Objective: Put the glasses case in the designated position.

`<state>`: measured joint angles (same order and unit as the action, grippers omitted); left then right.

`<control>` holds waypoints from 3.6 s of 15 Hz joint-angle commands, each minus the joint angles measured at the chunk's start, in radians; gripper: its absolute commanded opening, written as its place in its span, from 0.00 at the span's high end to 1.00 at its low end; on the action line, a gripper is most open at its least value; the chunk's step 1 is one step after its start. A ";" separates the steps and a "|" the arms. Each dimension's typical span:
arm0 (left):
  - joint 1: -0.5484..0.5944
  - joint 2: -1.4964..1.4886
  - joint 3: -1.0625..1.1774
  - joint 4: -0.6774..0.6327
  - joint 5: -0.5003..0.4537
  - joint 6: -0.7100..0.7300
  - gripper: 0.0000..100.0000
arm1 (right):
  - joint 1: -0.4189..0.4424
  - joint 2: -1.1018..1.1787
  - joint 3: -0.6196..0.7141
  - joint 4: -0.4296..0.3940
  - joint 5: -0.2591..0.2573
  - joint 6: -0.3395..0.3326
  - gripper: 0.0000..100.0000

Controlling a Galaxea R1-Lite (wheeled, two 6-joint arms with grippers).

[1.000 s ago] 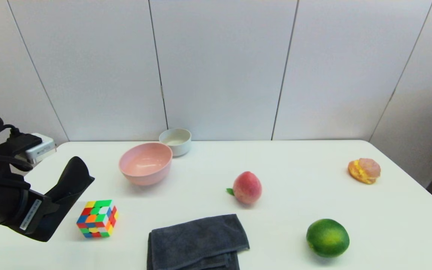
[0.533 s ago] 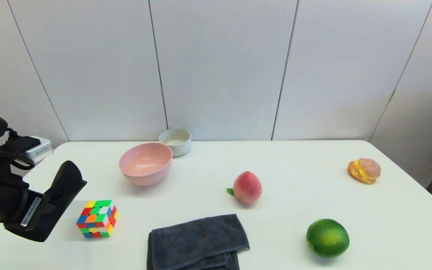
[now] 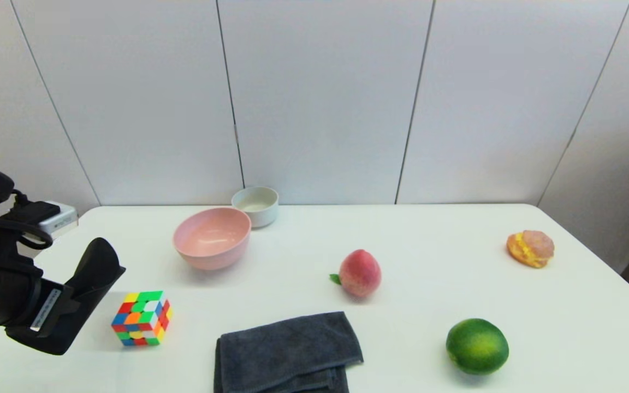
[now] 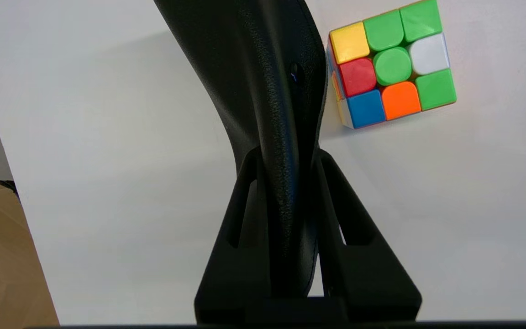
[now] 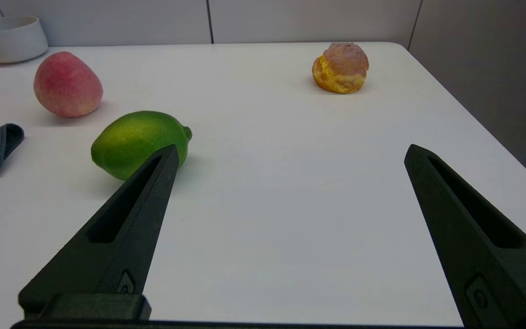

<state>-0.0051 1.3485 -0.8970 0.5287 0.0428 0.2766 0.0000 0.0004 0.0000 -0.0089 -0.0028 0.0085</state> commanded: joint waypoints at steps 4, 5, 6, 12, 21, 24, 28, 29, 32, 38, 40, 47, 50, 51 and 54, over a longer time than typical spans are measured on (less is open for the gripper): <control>-0.019 -0.022 0.024 -0.001 -0.024 0.006 0.00 | 0.000 0.001 0.000 0.000 0.000 -0.002 0.00; -0.019 -0.025 0.024 -0.001 -0.026 0.004 0.00 | 0.000 0.001 0.000 0.000 0.000 -0.002 0.00; -0.019 -0.028 0.024 -0.001 -0.026 0.004 0.00 | 0.000 0.001 0.000 0.000 0.000 0.001 0.00; -0.019 -0.063 0.024 -0.064 -0.032 0.007 0.00 | 0.000 0.001 0.000 0.000 0.000 0.001 0.00; -0.018 -0.206 0.021 -0.257 -0.124 0.156 0.00 | 0.000 0.001 0.000 0.000 0.000 0.001 0.00; -0.018 -0.299 0.023 -0.246 -0.130 0.242 0.00 | 0.000 0.001 0.000 0.000 0.000 0.001 0.00; -0.009 -0.411 0.020 -0.108 -0.127 0.309 0.00 | 0.002 0.001 0.000 0.000 0.000 0.001 0.00; 0.005 -0.453 0.020 -0.059 -0.127 0.329 0.00 | 0.000 0.001 0.000 0.000 0.000 0.001 0.00; 0.016 -0.551 0.023 0.060 -0.124 0.357 0.00 | 0.000 0.001 0.000 0.000 0.000 -0.002 0.00; 0.039 -0.680 0.110 0.020 -0.083 0.357 0.00 | 0.000 0.001 0.000 0.000 0.000 0.001 0.00; 0.042 -0.718 0.152 -0.090 -0.081 0.328 0.00 | 0.000 0.001 0.000 0.000 0.000 0.001 0.00; 0.042 -0.832 0.290 -0.346 -0.037 0.288 0.00 | 0.000 0.001 0.000 0.000 0.000 0.001 0.00; 0.042 -0.887 0.374 -0.454 -0.037 0.285 0.00 | 0.000 0.001 -0.002 0.000 0.000 0.001 0.00; 0.042 -0.905 0.398 -0.469 -0.037 0.285 0.00 | 0.000 0.001 0.000 0.000 0.000 0.001 0.00; 0.040 -0.993 0.449 -0.474 -0.041 0.282 0.00 | 0.000 0.001 0.000 0.000 0.000 0.001 0.00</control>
<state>0.0364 0.4368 -0.4872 0.0557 0.0032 0.5574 0.0000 0.0004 0.0000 -0.0089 -0.0032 0.0081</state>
